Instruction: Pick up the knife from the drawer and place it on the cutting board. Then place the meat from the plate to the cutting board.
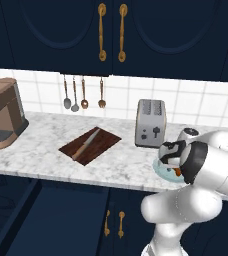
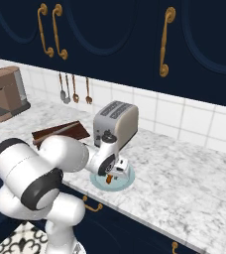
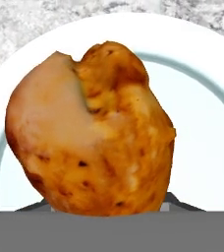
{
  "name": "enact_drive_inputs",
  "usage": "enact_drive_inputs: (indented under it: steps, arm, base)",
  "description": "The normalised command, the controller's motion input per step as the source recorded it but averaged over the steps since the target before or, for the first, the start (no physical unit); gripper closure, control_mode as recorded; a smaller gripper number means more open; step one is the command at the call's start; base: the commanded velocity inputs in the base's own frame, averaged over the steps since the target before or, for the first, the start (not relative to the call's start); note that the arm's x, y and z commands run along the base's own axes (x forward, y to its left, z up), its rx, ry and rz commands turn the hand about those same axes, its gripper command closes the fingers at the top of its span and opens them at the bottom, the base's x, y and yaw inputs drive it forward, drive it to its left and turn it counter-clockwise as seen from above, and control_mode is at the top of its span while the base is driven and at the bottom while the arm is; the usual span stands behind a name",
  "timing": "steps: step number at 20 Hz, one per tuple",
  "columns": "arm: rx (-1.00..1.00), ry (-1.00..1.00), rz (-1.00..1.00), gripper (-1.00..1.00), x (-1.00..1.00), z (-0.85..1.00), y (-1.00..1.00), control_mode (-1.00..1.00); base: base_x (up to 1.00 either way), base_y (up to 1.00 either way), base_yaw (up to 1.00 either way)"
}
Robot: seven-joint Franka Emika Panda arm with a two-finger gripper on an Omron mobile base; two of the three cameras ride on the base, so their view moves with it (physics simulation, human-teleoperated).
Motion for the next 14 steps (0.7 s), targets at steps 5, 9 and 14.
enact_drive_inputs:
  steps: [5, 9, 14]
  arm:
    - [0.01, -0.05, 0.08, 1.0, -0.13, 0.29, 0.15, -1.0]
    - [0.0, -0.07, 0.16, 1.0, -0.24, 0.65, 0.34, -1.0]
    - [0.0, -0.01, 0.21, 1.0, 0.21, 0.4, 0.64, -1.0]
  base:
    - [0.0, 0.0, 0.0]
    - [0.0, 0.0, 0.0]
    - [0.0, 0.0, 0.0]
